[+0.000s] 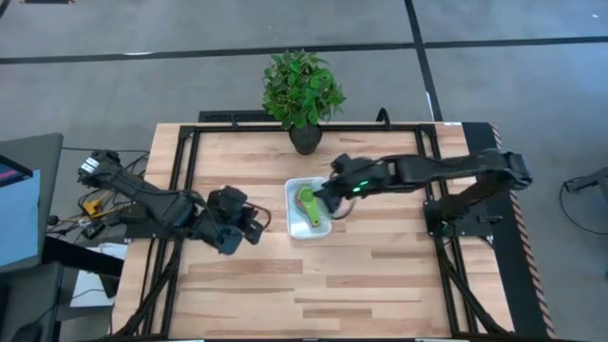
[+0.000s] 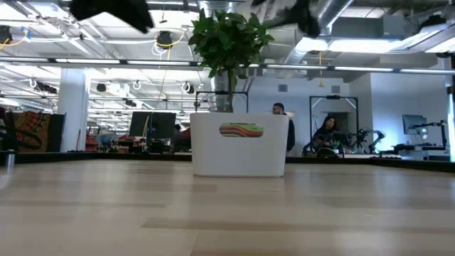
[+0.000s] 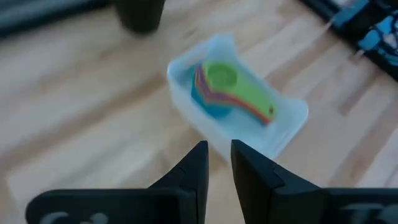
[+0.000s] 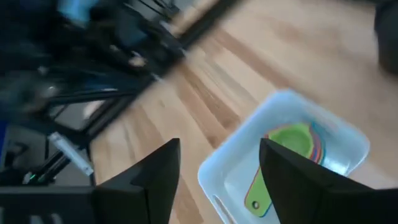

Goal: Nest measuring cups in basket
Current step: Return to Home Position

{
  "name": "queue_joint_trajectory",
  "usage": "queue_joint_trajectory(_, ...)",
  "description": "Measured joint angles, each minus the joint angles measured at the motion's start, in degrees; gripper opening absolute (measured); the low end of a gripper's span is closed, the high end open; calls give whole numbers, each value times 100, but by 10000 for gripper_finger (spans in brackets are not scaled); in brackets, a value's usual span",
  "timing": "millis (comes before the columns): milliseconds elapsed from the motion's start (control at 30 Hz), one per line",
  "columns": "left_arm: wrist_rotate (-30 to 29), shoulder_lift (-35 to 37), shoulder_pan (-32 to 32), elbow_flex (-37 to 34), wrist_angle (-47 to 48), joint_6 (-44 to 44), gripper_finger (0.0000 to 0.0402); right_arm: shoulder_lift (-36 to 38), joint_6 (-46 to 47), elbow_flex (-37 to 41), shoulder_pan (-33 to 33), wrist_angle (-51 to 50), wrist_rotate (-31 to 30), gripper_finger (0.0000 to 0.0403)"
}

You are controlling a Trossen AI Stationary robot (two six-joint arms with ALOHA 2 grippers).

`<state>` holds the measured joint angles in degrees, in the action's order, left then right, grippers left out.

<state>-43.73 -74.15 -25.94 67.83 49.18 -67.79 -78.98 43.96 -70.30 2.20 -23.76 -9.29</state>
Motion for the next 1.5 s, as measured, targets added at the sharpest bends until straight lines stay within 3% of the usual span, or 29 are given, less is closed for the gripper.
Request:
queue_joint_trajectory(133,-65,0,413,0,-859,1683,49,860,-871,0,-72,-453,23,202)
queue_joint_trajectory(267,-87,12,737,0,-1738,3089,13,1566,-1341,0,-250,-1160,17,119)
queue_joint_trajectory(433,730,241,1402,2,-2464,4780,2,2388,-1969,232,-304,-1269,28,14)
queue_joint_trajectory(633,2395,357,2448,-236,-3417,6287,0,3419,-2531,1269,-282,-284,35,19)
queue_joint_trajectory(767,3514,374,3088,-561,-4109,6831,0,3953,-2701,1959,-303,296,223,7)
queue_joint_trajectory(900,4676,463,3788,-909,-4399,7014,0,4250,-2983,2196,-468,-464,335,20)
queue_joint_trajectory(1067,6969,945,4592,-1550,-4508,7107,0,4642,-3936,2238,-533,-1238,1080,7)
queue_joint_trajectory(1233,6896,1901,4995,-2951,-5447,6566,0,5595,-4237,3023,-531,-162,1259,11)
queue_joint_trajectory(1400,6302,2438,5032,-3769,-5121,6999,0,6228,-3040,3780,-603,-215,812,6)
queue_joint_trajectory(1500,6737,2687,5025,-4003,-5149,7146,0,6569,-3537,4188,-546,77,1274,7)
